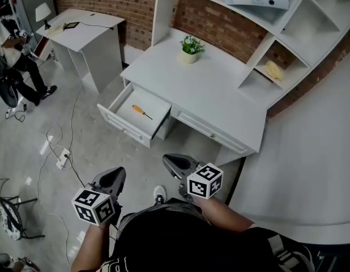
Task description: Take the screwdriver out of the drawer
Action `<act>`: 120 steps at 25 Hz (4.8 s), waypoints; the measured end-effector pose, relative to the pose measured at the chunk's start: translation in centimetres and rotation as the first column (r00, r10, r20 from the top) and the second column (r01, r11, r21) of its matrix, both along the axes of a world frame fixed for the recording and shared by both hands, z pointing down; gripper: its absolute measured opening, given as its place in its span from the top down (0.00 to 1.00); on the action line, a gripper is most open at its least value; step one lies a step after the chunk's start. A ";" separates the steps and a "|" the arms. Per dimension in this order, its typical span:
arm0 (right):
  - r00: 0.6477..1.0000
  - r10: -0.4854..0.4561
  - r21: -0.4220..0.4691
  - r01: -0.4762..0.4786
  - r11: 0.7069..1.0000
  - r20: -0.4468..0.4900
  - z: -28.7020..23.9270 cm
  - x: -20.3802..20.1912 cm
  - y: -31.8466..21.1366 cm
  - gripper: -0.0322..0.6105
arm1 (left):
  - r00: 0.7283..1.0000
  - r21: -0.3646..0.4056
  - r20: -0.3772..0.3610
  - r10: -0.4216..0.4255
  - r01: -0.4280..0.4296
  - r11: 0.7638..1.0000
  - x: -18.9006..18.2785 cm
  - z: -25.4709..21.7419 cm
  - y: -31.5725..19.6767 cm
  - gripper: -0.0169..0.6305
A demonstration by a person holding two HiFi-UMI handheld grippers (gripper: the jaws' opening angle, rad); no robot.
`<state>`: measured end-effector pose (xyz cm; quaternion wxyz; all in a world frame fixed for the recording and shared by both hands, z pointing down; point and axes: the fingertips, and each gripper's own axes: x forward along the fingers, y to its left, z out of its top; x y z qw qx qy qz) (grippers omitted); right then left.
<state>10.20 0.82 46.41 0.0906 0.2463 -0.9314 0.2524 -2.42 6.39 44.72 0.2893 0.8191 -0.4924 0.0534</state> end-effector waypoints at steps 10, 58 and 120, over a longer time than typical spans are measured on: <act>0.999 -0.038 0.031 0.037 0.999 0.006 -0.2 0.5 -5.2 0.94 | 0.999 0.026 0.047 0.000 -0.002 1.000 1.2 0.1 -5.1 0.95; 0.999 -0.016 -0.031 0.015 0.999 -0.047 2.4 -2.6 -16.9 0.94 | 0.996 -0.014 0.070 0.049 -0.048 0.999 -2.0 1.5 -18.6 0.95; 0.728 -0.196 -0.091 0.182 0.979 -0.657 27.6 -15.6 -36.9 0.94 | 0.993 -0.252 0.063 0.101 -0.082 0.964 -16.7 15.7 -33.5 0.95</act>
